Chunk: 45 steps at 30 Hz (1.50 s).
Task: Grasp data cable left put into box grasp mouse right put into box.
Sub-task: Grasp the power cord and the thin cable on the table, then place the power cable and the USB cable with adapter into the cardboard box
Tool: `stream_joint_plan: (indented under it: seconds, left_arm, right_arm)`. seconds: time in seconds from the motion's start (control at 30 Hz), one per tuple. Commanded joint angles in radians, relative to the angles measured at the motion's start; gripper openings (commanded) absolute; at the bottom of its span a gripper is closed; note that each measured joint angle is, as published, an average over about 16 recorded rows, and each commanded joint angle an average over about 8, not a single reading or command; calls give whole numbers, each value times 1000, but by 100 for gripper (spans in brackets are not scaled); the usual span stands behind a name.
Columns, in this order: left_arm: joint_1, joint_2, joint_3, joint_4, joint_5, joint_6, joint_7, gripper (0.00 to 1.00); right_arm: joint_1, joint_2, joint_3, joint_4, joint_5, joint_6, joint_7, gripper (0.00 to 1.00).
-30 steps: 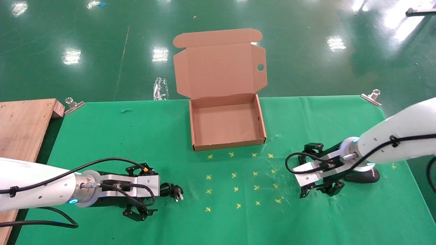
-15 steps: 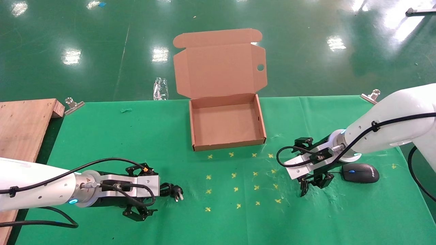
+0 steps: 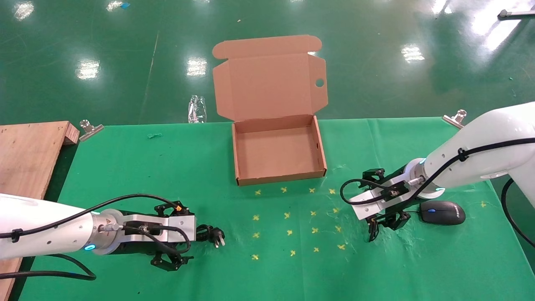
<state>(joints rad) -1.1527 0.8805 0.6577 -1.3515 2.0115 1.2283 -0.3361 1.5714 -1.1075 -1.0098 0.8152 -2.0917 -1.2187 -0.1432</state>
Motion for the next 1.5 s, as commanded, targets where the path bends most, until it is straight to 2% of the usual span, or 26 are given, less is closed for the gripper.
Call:
stream_joint_plan:
  seconds: [0.03,1.33,1.5]
  left_arm:
    - [0,0,0,0,0,0,0,0]
    - [-1,1,0,4,-2,-2,2,0]
    - [-26,-5,-11,15,-31,10,23,0]
  right_arm:
    - [0,1,0,2,0,-1,1,0]
    - [-3,5,2,11,1,-2,2,0]
    - [19,24,6,30,-10,0,4,0]
